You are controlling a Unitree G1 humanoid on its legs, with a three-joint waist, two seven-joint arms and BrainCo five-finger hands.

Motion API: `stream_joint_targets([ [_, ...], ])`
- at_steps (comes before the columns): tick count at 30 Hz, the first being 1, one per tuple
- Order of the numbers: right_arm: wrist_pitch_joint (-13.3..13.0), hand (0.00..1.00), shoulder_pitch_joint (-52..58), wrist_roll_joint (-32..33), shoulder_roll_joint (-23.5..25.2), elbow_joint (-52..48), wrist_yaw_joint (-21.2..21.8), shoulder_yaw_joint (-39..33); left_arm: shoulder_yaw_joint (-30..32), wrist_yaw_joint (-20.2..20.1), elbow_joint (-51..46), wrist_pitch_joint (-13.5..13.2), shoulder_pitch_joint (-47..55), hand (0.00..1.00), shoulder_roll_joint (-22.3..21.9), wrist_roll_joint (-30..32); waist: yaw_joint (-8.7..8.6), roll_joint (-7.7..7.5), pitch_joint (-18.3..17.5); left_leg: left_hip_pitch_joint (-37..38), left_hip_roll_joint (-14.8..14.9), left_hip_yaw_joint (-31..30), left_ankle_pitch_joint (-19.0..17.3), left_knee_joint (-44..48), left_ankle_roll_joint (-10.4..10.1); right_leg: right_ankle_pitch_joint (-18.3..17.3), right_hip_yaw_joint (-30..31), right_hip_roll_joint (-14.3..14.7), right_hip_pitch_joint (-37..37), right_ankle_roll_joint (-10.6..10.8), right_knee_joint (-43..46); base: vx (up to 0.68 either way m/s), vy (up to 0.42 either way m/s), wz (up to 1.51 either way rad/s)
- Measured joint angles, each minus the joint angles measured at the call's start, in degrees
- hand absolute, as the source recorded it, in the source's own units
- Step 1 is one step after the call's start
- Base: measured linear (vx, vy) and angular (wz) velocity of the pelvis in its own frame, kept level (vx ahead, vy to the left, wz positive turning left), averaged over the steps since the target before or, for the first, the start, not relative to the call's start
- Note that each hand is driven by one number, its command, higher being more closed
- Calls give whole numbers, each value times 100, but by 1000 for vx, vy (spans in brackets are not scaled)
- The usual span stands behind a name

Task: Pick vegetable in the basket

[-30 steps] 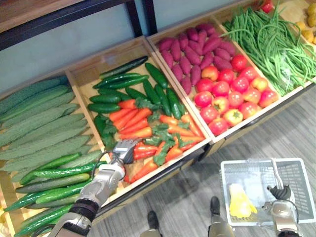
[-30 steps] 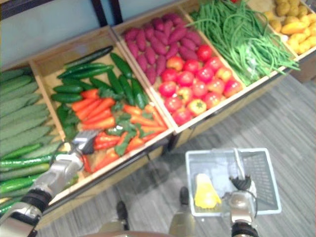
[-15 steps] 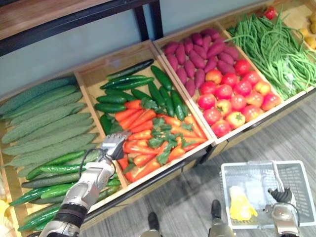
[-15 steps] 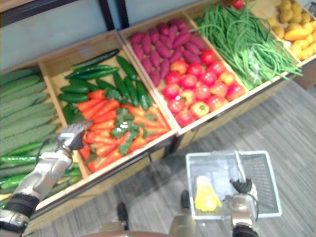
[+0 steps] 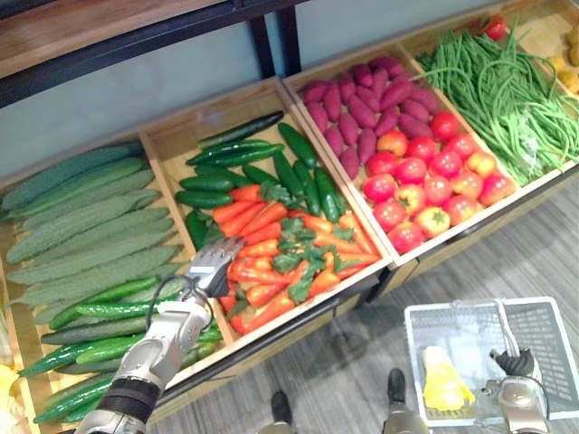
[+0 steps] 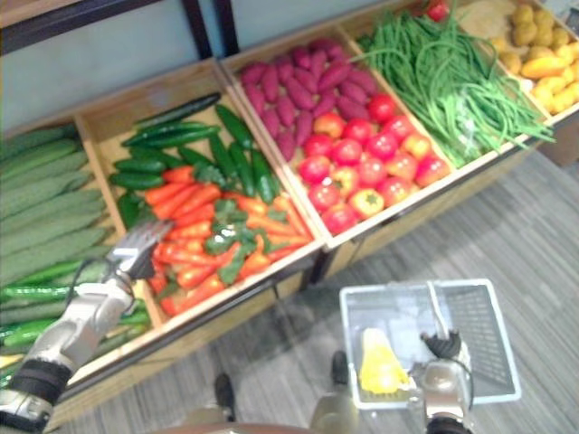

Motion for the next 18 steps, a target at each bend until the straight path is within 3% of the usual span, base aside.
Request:
stream_joint_targets([
  [11,0,100,-69,-7,1,-9,-3,25,-430,159,1155,138,-609,0,-248,280,-7,-5,-7,-75,-3,64,-1,26,0,49,68,-1,-109,-15,-12,0,0,-2],
  [12,0,100,-79,-7,1,-7,-3,33,-429,191,1234,167,-656,100,-276,280,-12,-5,-6,-75,-3,74,-1,31,0,60,83,0,-116,-22,-18,-27,-4,-5],
  [18,24,100,-114,-6,-1,-1,-3,32,-415,272,1444,295,-836,100,-297,278,-21,-7,-5,-93,-5,114,0,32,0,99,148,7,-170,-20,-50,-18,-5,-5],
])
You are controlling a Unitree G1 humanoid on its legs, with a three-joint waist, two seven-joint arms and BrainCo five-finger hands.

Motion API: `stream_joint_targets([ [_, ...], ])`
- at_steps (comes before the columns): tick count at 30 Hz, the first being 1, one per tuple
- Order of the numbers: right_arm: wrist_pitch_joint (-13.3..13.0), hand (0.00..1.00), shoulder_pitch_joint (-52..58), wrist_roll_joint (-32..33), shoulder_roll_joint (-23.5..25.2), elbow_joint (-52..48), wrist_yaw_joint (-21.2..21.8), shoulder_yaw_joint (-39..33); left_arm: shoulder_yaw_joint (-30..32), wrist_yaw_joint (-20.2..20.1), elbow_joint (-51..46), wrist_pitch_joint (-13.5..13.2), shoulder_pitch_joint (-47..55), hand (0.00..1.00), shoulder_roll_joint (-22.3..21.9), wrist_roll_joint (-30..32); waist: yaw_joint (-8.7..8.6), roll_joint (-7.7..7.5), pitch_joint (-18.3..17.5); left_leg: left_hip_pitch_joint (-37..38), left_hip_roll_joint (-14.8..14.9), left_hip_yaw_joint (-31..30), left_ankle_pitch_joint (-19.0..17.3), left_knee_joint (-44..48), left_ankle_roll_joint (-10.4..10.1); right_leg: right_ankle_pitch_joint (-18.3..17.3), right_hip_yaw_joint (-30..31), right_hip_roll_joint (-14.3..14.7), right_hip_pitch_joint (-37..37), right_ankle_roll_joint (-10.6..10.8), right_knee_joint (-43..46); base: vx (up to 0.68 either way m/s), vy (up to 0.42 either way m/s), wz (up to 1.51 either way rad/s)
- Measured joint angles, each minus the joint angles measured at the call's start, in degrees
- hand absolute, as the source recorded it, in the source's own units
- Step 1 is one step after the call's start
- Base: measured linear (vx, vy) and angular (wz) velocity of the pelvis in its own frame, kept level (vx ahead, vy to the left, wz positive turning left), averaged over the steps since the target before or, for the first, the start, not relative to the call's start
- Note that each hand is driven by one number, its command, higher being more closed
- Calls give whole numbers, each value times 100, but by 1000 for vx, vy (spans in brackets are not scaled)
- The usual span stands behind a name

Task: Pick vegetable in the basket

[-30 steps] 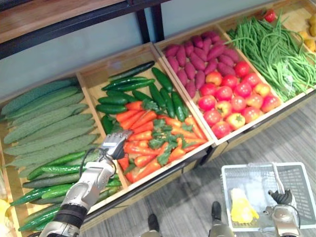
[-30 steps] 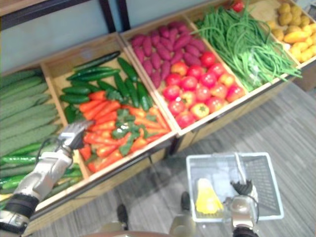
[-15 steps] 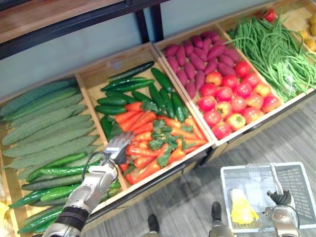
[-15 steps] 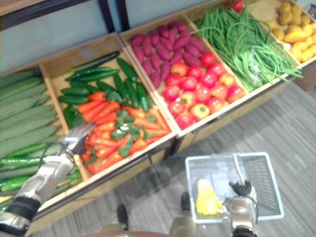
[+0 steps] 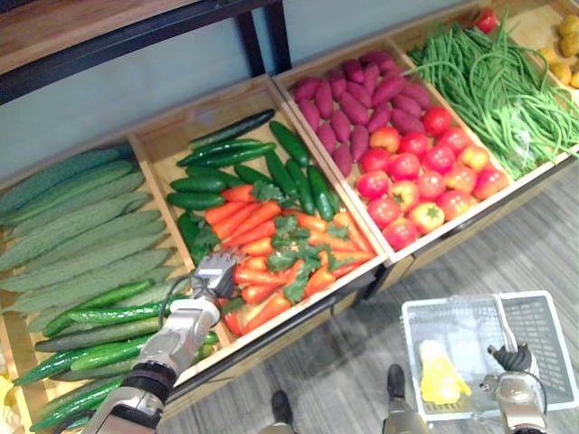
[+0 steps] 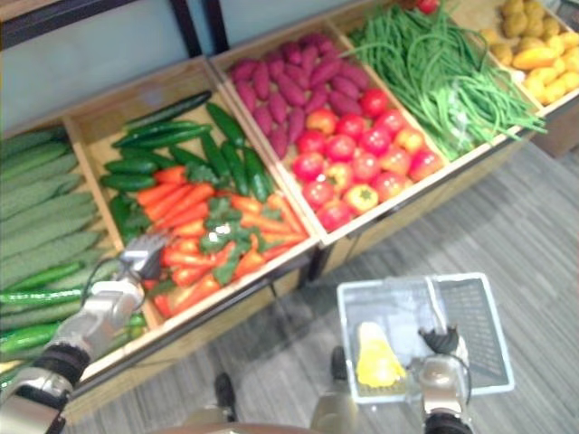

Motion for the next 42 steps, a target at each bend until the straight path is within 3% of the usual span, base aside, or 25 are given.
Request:
stream_joint_targets([
  [18,8,100,5,-8,-1,45,1,131,306,-112,24,-11,162,100,-176,-28,-149,-42,-10,127,0,-33,0,-11,0,0,-44,2,147,1,-1,10,1,1],
  [32,13,100,55,-8,10,45,2,130,733,-119,-649,-16,446,100,-119,-59,-122,-42,-36,231,-1,-77,10,-32,3,-1,-99,0,278,1,-3,-1,0,1],
  [42,13,100,165,-7,80,43,2,125,1065,-12,-1473,-36,656,100,-102,-85,7,-45,-165,223,0,-173,60,-47,6,-1,-173,-2,319,1,-4,-6,0,3],
])
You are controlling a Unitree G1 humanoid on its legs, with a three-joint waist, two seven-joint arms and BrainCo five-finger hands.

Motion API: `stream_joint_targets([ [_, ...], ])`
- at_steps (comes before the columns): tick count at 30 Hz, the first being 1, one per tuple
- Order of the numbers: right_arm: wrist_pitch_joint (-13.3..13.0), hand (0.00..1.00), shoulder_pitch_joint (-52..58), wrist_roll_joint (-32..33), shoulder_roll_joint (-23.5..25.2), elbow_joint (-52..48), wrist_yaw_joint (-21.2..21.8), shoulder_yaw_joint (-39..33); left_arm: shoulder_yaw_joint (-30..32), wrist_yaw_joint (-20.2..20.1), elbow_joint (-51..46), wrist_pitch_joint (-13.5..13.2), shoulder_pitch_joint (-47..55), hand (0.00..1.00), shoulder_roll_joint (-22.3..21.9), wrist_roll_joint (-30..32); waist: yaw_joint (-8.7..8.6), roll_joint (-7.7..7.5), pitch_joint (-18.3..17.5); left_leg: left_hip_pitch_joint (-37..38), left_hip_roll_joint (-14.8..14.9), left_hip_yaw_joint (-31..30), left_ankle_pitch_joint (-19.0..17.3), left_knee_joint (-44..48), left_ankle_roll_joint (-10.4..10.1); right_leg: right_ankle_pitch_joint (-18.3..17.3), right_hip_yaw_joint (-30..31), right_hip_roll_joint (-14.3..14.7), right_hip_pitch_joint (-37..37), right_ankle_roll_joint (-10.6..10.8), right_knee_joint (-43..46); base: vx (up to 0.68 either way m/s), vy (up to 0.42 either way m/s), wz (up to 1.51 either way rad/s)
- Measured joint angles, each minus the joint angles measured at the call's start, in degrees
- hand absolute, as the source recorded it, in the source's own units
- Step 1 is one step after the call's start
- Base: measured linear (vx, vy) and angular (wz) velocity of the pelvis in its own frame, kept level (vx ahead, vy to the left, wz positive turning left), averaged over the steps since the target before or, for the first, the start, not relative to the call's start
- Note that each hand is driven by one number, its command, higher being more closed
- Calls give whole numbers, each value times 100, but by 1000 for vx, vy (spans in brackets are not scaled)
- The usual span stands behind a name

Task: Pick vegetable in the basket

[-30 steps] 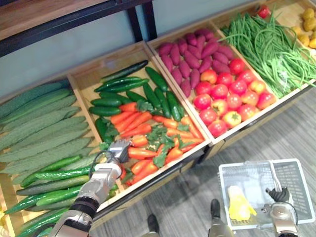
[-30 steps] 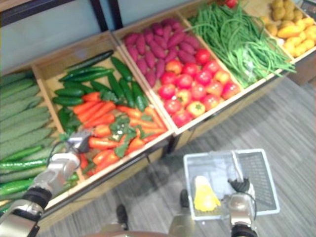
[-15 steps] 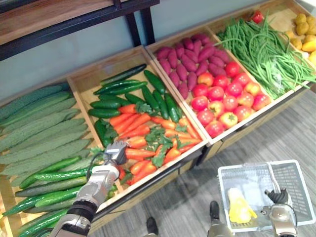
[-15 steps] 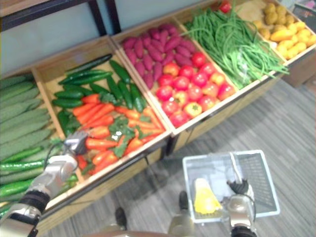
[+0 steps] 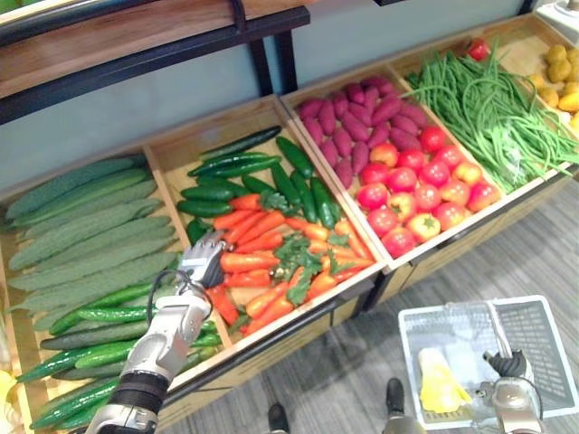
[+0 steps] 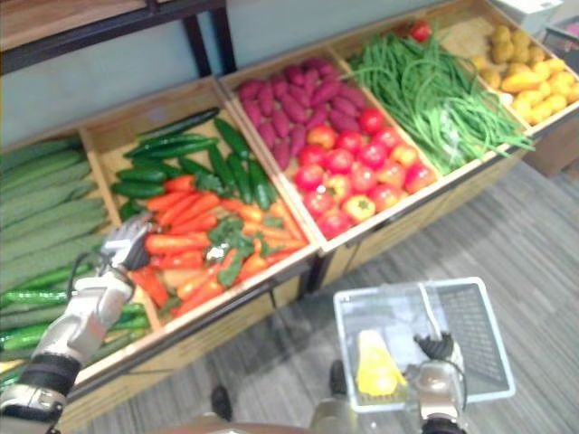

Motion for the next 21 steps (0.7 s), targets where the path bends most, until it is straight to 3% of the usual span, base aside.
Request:
stream_joint_targets([
  [11,-3,100,39,0,188,-2,0,-68,460,272,-786,19,209,100,-131,-673,7,-8,-67,5,-9,-36,61,-92,4,0,-47,-1,-2,0,-2,1,1,1],
  [21,-3,100,52,-116,195,54,8,-160,76,252,-1978,-283,248,100,-350,-876,6,-44,-208,94,-7,-12,63,-105,5,0,12,-1,75,1,-2,0,1,-1],
])
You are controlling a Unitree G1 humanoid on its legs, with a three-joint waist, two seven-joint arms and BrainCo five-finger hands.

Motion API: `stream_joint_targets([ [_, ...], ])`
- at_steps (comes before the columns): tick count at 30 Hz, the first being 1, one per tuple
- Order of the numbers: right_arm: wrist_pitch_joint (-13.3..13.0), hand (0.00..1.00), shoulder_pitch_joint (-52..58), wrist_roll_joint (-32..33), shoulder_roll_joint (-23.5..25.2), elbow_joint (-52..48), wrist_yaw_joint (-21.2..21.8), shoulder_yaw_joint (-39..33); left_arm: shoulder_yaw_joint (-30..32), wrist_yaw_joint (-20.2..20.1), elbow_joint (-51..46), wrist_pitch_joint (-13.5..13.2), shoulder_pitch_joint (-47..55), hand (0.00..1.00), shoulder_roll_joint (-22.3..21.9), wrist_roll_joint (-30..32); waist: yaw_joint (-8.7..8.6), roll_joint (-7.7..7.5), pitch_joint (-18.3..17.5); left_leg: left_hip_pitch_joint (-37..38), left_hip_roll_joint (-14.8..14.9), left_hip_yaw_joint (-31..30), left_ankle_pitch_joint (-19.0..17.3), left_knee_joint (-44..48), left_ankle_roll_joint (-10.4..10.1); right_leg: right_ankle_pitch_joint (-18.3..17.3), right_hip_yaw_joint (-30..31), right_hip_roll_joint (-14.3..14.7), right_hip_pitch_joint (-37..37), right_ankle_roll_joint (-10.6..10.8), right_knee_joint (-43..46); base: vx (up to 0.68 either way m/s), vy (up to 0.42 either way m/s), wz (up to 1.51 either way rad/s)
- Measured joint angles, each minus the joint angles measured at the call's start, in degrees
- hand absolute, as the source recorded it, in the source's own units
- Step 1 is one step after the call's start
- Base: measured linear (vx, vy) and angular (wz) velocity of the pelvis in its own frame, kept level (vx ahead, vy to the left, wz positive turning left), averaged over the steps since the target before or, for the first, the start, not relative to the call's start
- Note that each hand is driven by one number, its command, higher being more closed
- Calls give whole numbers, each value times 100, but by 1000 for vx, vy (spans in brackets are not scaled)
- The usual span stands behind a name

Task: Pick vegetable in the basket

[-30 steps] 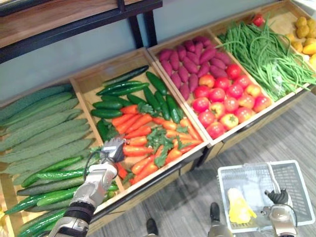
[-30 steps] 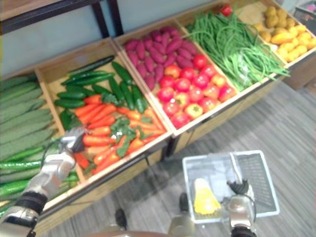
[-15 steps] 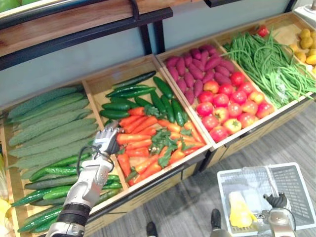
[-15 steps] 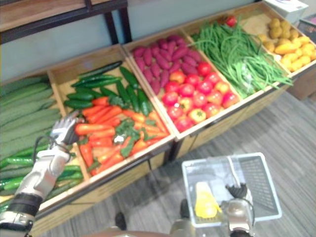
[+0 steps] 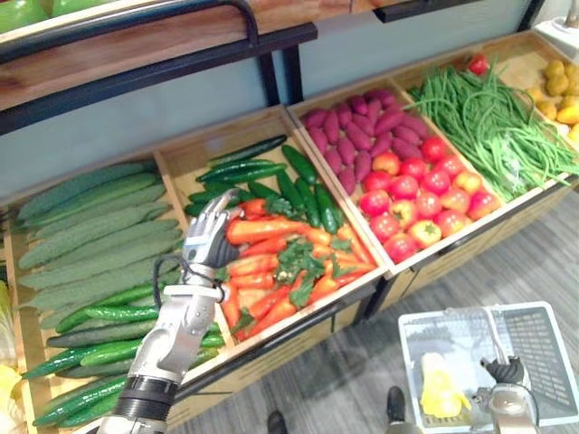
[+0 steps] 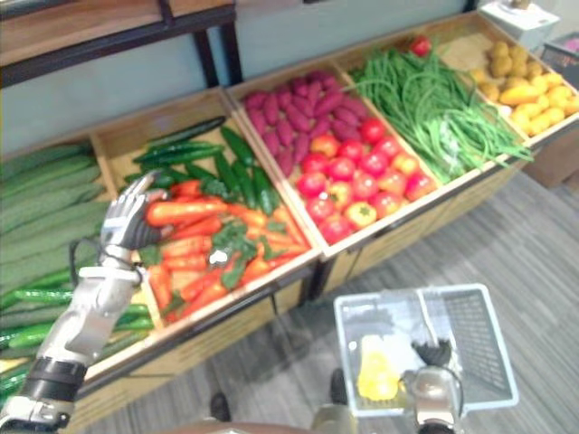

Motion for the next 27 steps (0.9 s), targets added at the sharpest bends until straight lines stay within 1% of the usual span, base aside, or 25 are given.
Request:
stream_joint_targets([
  [4,0,100,-24,-88,-8,108,7,9,-412,-29,-431,-168,-13,100,0,-20,7,-57,-143,36,0,54,0,-7,0,1,60,1,-3,1,1,1,3,-6],
  [5,0,100,-43,-88,-12,119,12,11,-525,-50,-515,-213,-15,100,1,-144,12,-64,-147,64,-1,93,0,-16,-1,3,96,3,-2,4,3,-4,3,-12],
  [11,2,100,-64,-104,-252,118,145,247,-1146,-231,-836,-326,-262,100,4,-227,4,-72,-212,150,-1,164,26,-98,-6,3,172,19,-6,5,17,1,-1,-6],
  [12,2,100,-67,-109,-332,115,231,287,-1336,-249,-981,-365,-336,100,8,-232,8,-68,-233,175,1,187,26,-113,-7,3,190,25,-5,5,18,12,-3,-7],
  [14,2,100,-74,-146,-352,82,248,297,-1542,-277,-1097,-388,-414,100,12,-245,11,-70,-251,218,7,232,28,-141,-10,4,227,37,-4,5,20,15,-4,-11],
  [16,2,100,-70,-325,-358,-97,275,461,-1901,-347,-1155,-473,-569,100,26,-452,2,-75,-281,304,8,325,28,-191,-12,4,314,51,-9,5,30,13,-6,-19],
  [19,0,100,-64,-333,-459,-224,394,683,-2279,-484,-1175,-578,-784,100,28,-453,-13,-91,-310,319,6,349,26,-197,-14,3,335,51,-10,5,32,2,-3,-6],
  [23,0,100,-54,-340,-632,-552,502,861,-2893,-669,-1422,-623,-914,100,56,-526,-1,-95,-312,426,5,452,26,-232,-15,3,427,66,-10,6,67,8,-8,-10],
  [25,-3,100,-40,-341,-688,-772,536,963,-3169,-728,-1448,-636,-1000,100,54,-679,-20,-99,-315,457,2,490,24,-236,-17,1,472,67,-18,8,87,-5,-8,-13],
  [27,-5,100,-35,-334,-722,-979,618,1047,-3451,-803,-1447,-682,-1139,100,46,-680,-37,-114,-322,477,3,510,24,-236,-17,0,489,71,-22,9,97,-16,-13,-8],
])
